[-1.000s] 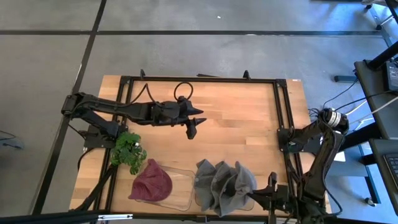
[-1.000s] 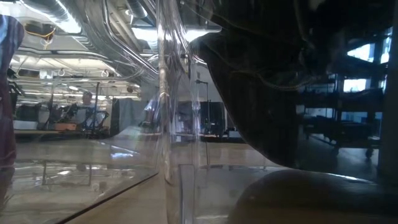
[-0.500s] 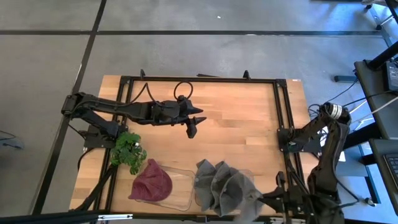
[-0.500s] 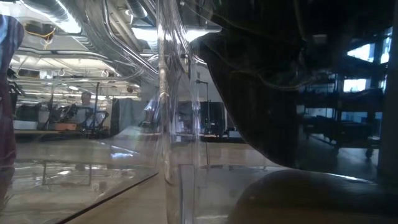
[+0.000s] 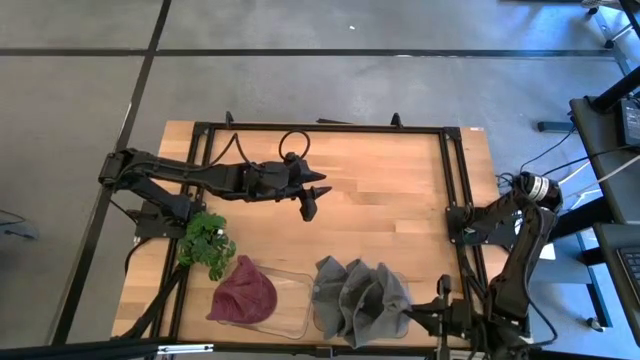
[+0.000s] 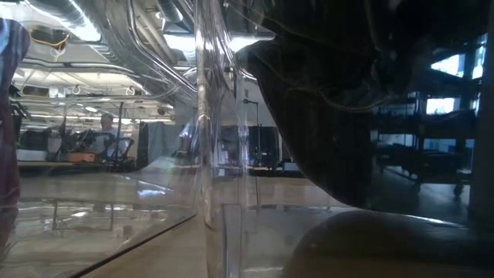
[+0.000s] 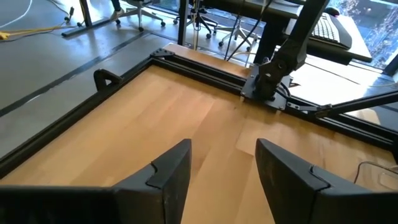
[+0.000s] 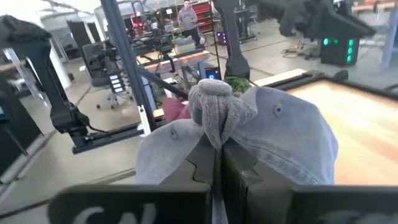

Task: Pick & Place hat
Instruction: Put the gray cap into the right transparent bin

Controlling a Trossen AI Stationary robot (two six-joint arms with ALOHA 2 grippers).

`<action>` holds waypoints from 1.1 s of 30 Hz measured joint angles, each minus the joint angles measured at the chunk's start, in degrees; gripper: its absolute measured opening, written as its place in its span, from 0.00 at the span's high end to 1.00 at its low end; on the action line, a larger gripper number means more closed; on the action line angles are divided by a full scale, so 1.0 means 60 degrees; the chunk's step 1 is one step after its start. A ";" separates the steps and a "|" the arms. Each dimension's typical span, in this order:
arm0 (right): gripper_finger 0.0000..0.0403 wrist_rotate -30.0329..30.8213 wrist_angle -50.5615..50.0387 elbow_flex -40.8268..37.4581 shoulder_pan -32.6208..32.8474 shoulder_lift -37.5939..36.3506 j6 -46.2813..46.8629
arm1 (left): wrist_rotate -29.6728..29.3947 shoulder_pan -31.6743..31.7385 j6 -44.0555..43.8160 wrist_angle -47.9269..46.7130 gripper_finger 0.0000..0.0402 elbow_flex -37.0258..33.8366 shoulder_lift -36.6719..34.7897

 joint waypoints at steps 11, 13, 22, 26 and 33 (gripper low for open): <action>0.97 0.0805 -0.0445 -0.0003 -0.0122 0.0601 0.1558 | -0.0149 0.0000 0.0002 0.0004 0.56 0.0000 -0.0003; 0.97 0.0723 -0.0434 -0.0003 -0.0231 0.0605 0.1694 | -0.0146 0.0000 0.0002 0.0004 0.56 0.0000 -0.0004; 0.97 0.0061 0.0324 -0.0003 -0.0860 0.0609 0.1062 | -0.0149 0.0000 0.0076 -0.0171 0.56 0.0004 -0.0004; 0.97 -0.0578 0.1295 -0.0003 -0.1175 0.0609 0.0238 | -0.0171 0.0000 0.0231 -0.0219 0.57 0.0004 -0.0004; 0.97 -0.0906 0.1852 -0.0003 -0.1578 0.0609 -0.0250 | -0.0426 0.0000 0.0547 -0.0222 0.56 0.0004 -0.0004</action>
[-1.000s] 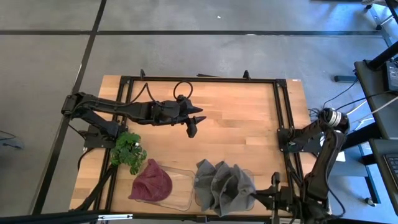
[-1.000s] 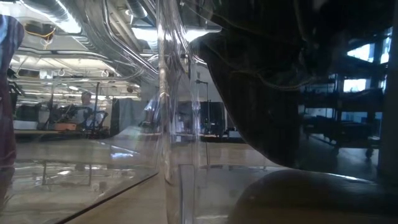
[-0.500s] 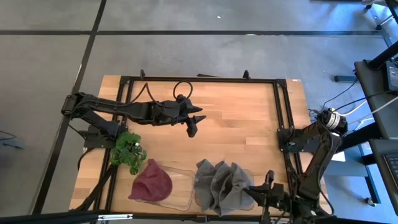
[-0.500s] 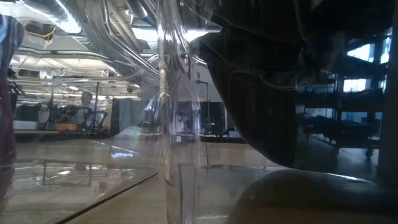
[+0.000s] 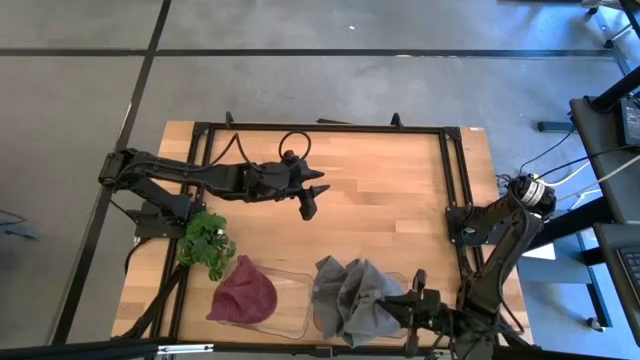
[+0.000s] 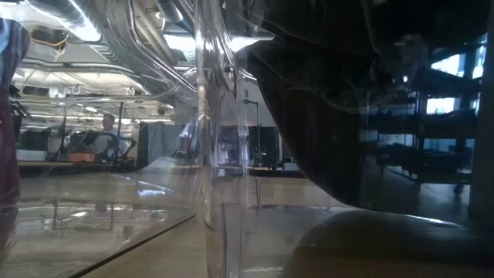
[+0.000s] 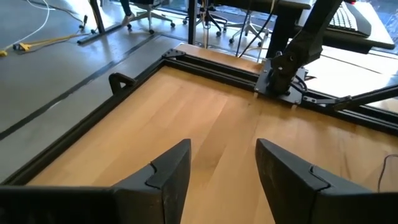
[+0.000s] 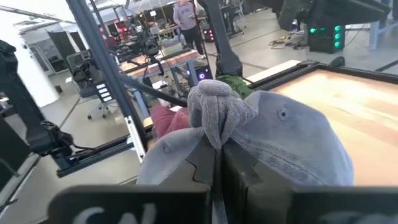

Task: Pick & Place hat
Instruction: Put the gray cap into the right transparent bin

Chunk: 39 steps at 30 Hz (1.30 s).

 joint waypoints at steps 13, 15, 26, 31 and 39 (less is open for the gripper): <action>0.97 0.1206 -0.0023 0.0000 0.0171 0.1156 0.1013 | -0.0001 0.0004 -0.0028 -0.0777 0.57 0.0000 0.0000; 0.97 0.1233 0.0007 -0.0001 0.0307 0.1249 0.1030 | -0.0001 0.0000 -0.0031 -0.0783 0.57 0.0000 0.0000; 0.94 0.0742 -0.0988 -0.0004 0.0877 0.1421 0.1227 | -0.0133 0.0000 -0.0035 -0.0781 0.57 0.0000 0.0000; 0.95 0.0061 -0.2035 -0.0004 0.0812 0.1421 0.2438 | -0.0130 0.0002 -0.0035 -0.0787 0.56 0.0000 0.0000; 0.96 -0.0099 -0.3928 -0.0004 0.0786 0.1421 0.3718 | -0.0203 0.0004 -0.0037 -0.1003 0.56 0.0000 0.0000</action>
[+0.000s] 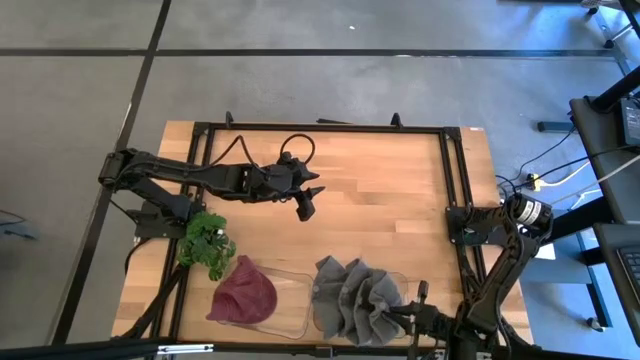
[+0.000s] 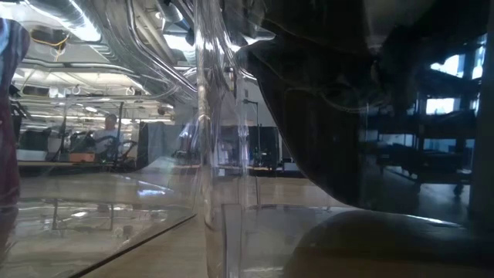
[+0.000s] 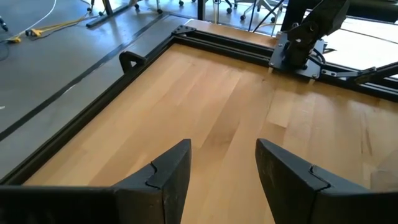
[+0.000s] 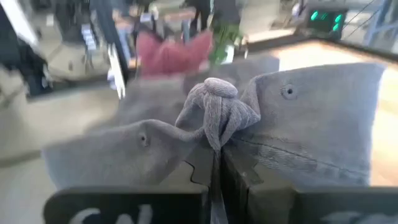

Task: Pick & Place hat
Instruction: Put the gray cap into the right transparent bin

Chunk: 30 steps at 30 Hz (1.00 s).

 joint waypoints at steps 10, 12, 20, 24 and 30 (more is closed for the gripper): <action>0.96 -0.2931 -0.1343 0.0000 -0.0629 -0.0004 0.0823 | -0.0133 0.0000 0.0075 -0.0135 0.56 0.0000 0.0000; 0.94 -0.2866 -0.1270 0.0000 -0.0760 -0.0004 0.0809 | -0.0186 0.0000 0.0075 -0.0191 0.56 0.0000 0.0000; 0.91 -0.2998 -0.1212 0.0018 -0.0975 -0.0340 0.0101 | -0.0365 0.0007 0.0116 -0.0214 0.56 0.0000 0.0000; 0.87 -0.3176 -0.1169 0.0018 -0.0994 -0.0650 -0.0487 | -0.0362 0.0007 0.0169 -0.0214 0.57 0.0000 0.0000; 0.69 -0.4014 -0.1262 0.0018 -0.1207 -0.1182 -0.1238 | -0.0365 0.0007 0.0242 -0.0214 0.56 0.0000 0.0000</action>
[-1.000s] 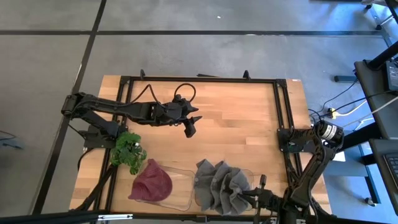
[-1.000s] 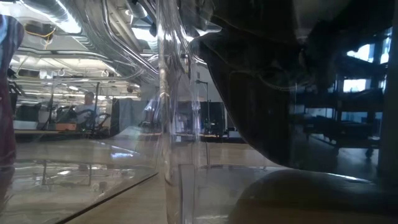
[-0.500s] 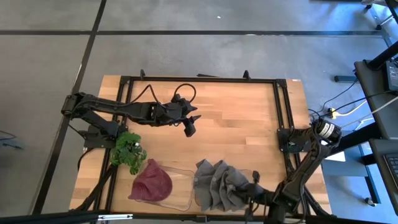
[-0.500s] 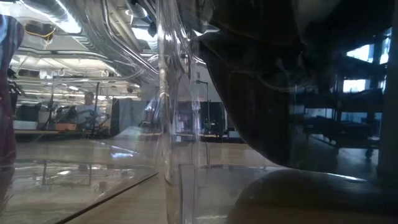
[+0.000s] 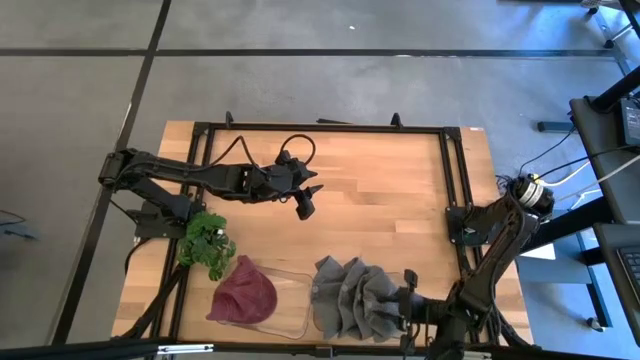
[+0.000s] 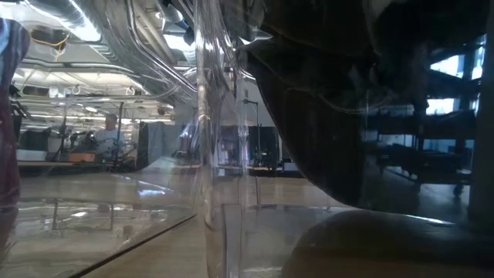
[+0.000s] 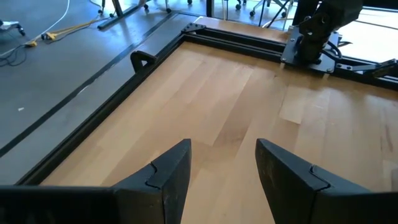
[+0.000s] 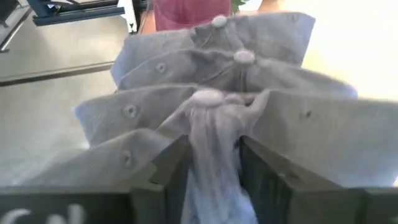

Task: Pick & Place hat
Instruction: Put the gray cap into the right transparent bin, then return to Home Position

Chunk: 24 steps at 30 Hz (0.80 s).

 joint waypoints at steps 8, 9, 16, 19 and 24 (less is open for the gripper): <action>0.49 -0.1284 -0.0155 0.0011 -0.0837 -0.0917 -0.2330 | 0.0004 0.0000 0.0004 -0.0132 0.56 0.0000 0.0000; 0.48 -0.1595 -0.0346 0.0015 -0.0977 -0.1059 -0.2601 | -0.0005 0.0000 0.0004 -0.0158 0.56 0.0000 0.0000; 0.48 -0.2660 -0.1580 0.0007 -0.1699 -0.2603 -0.3601 | -0.0198 -0.0054 -0.0212 -0.0187 0.57 0.0000 -0.0550; 0.48 -0.2794 -0.1566 0.0007 -0.1796 -0.3680 -0.4384 | -0.0441 -0.0176 -0.0094 -0.0288 0.56 -0.0153 -0.1190; 0.48 -0.3115 -0.1322 -0.0502 -0.1994 -0.5381 -0.5515 | -0.0708 -0.0394 -0.0070 0.0298 0.57 -0.1383 -0.2971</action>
